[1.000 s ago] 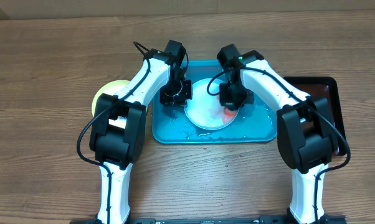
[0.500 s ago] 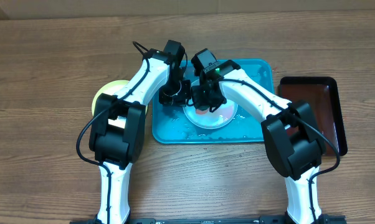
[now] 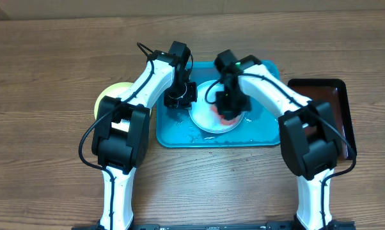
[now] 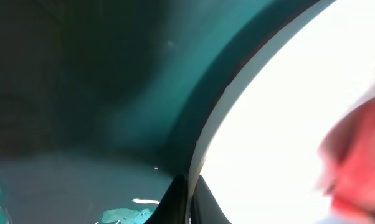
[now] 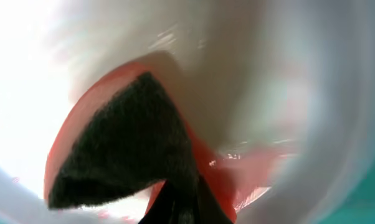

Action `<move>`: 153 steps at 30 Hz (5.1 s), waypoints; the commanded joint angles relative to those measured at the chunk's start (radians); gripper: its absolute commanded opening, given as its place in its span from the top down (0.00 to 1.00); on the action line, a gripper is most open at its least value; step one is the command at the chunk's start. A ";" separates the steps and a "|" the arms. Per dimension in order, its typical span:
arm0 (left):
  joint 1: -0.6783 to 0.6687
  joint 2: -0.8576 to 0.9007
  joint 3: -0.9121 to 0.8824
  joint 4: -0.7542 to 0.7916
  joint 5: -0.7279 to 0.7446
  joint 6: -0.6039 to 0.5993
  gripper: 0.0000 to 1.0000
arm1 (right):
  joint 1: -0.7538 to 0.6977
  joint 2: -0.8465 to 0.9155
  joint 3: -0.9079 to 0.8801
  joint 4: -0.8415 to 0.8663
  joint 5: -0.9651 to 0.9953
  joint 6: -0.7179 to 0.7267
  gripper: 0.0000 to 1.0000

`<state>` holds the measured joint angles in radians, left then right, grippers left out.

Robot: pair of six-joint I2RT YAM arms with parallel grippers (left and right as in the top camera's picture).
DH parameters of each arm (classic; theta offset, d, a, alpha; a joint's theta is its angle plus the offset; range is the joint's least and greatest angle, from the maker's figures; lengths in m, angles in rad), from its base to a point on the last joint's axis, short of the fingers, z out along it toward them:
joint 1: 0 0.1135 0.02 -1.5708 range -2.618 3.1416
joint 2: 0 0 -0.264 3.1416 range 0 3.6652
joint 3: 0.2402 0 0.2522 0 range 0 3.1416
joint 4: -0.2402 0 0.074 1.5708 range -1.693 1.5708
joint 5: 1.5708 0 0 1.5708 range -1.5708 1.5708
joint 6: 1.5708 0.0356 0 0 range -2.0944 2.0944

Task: Clean dirty plates on tray and stack at the side
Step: 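Scrub the white plate with the sponge in circles, right gripper, then lift the sponge away and tilt the white plate up with the left gripper, then raise the white plate upright with the left gripper to drain it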

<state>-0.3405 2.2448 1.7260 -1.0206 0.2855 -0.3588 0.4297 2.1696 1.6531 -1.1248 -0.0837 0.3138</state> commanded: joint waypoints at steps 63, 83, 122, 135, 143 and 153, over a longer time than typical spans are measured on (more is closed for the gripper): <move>-0.005 -0.397 0.040 -0.167 -0.486 0.015 0.96 | -0.280 -0.305 0.161 -0.116 -0.108 -0.061 0.96; -0.005 -0.531 0.044 -0.210 -0.677 0.015 0.96 | -0.280 -0.305 0.161 -0.115 -0.108 -0.061 0.96; -0.212 -0.484 0.043 -0.050 -1.135 -0.129 0.96 | -0.280 -0.305 0.161 -0.116 -0.108 -0.061 0.96; -0.286 -0.483 0.043 0.042 -1.303 -0.128 0.96 | -0.280 -0.305 0.161 -0.118 -0.107 -0.061 0.96; -0.313 -0.483 0.043 0.086 -1.378 -0.111 0.96 | -0.280 -0.305 0.161 -0.122 -0.108 -0.061 0.96; -0.347 -0.483 0.043 0.105 -1.580 -0.109 0.96 | -0.280 -0.305 0.161 -0.122 -0.107 -0.061 0.96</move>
<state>-0.6701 1.7569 1.7443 -0.9268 -1.1416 -0.4675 0.1505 1.8820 1.7943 -1.2499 -0.2016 0.2604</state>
